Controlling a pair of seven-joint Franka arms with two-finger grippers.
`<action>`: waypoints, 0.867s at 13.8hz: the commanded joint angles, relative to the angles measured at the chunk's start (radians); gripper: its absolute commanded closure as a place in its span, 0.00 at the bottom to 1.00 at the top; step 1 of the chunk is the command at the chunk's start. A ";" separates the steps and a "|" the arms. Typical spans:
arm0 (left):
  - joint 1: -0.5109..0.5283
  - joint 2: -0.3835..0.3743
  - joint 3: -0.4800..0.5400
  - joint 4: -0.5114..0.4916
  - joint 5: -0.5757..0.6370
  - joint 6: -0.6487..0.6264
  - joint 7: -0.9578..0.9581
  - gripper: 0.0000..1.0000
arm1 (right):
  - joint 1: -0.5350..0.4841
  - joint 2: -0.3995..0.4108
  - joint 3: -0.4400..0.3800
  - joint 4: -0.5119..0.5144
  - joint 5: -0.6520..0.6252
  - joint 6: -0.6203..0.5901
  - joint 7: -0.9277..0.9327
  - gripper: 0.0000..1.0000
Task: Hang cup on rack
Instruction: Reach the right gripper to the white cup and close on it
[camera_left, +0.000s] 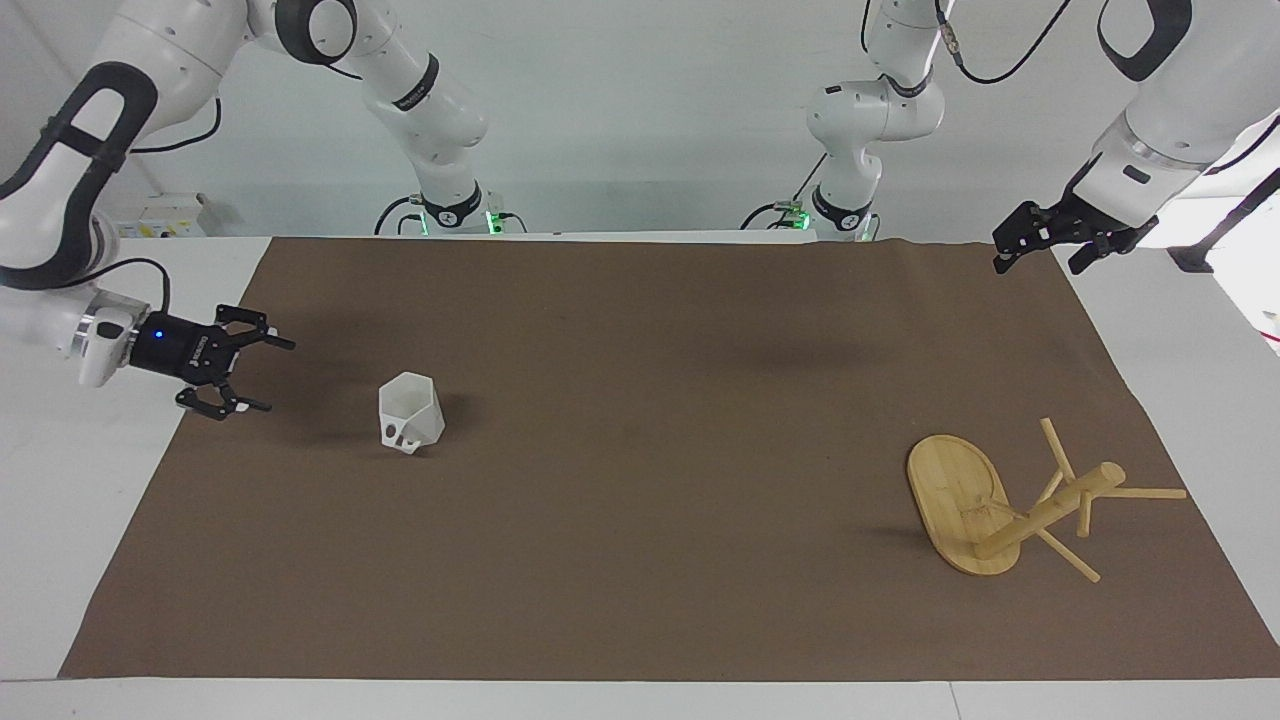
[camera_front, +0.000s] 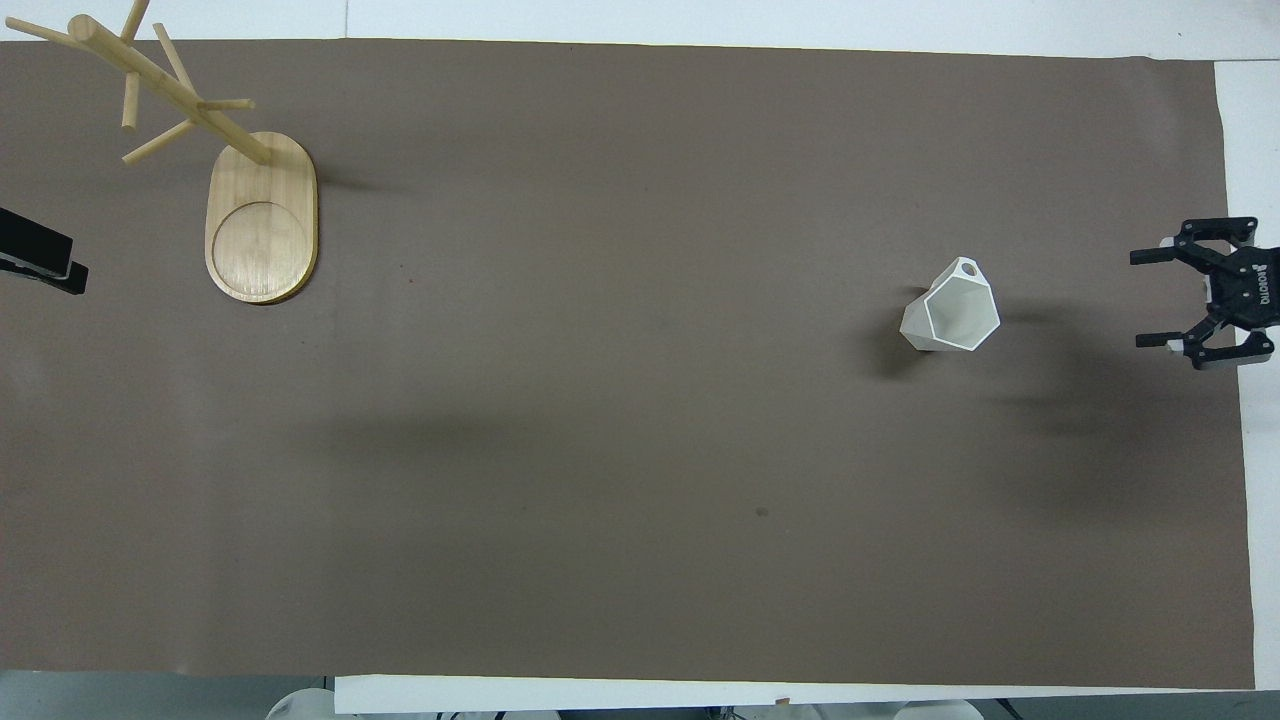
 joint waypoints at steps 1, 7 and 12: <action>0.005 -0.017 0.000 -0.020 -0.004 -0.005 0.004 0.00 | -0.033 0.107 0.012 -0.032 0.116 -0.065 -0.157 0.00; 0.005 -0.017 0.000 -0.020 -0.004 -0.005 0.004 0.00 | 0.025 0.142 0.012 -0.142 0.181 -0.040 -0.366 0.00; 0.005 -0.017 0.000 -0.020 -0.004 -0.005 0.004 0.00 | 0.071 0.128 0.014 -0.208 0.221 0.000 -0.441 0.00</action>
